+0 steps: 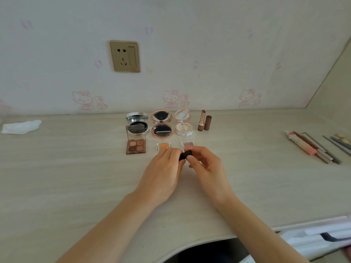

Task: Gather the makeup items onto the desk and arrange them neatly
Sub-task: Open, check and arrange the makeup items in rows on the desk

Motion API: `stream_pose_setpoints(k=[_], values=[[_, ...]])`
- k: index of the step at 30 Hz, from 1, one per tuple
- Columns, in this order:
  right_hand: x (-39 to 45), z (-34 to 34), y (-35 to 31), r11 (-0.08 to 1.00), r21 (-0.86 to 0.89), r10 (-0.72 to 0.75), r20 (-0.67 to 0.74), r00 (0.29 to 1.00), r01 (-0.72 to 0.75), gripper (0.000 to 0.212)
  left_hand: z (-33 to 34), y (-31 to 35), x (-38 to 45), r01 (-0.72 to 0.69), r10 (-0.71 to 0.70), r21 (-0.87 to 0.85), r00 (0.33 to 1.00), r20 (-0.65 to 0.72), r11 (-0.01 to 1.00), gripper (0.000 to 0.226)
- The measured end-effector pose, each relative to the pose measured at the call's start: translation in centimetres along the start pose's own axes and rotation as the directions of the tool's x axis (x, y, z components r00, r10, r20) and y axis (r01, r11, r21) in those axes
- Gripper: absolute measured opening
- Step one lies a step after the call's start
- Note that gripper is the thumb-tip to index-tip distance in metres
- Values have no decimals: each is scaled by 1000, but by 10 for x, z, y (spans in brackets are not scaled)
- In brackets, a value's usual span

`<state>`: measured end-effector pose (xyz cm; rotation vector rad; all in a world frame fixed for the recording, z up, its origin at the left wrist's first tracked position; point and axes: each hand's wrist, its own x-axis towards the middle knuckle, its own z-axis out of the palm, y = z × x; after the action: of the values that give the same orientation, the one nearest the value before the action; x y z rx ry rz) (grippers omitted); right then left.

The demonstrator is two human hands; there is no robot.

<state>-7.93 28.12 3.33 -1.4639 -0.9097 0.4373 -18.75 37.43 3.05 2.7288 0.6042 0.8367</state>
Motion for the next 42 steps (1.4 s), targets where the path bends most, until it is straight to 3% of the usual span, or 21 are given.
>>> stream_pose_setpoints(k=[7, 15, 27, 38, 42], values=[[1, 0, -3, 999, 46, 0, 38, 999, -2, 28, -11, 6, 0, 17, -17, -6, 998, 59, 1000, 24], [0, 0, -6, 995, 100, -14, 51, 999, 9, 28, -11, -3, -2, 73, -65, -165, 996, 54, 984, 23], [3, -7, -8, 927, 368, 118, -105, 988, -72, 18, -3, -8, -2, 155, -160, -350, 987, 16, 924, 11], [0, -5, -8, 986, 141, 110, -120, 987, -93, 23, -2, -8, -1, 211, -214, -508, 975, 53, 835, 12], [0, -4, -7, 990, 113, 97, -121, 988, -83, 23, -2, -5, 1, 184, -224, -523, 975, -14, 832, 5]])
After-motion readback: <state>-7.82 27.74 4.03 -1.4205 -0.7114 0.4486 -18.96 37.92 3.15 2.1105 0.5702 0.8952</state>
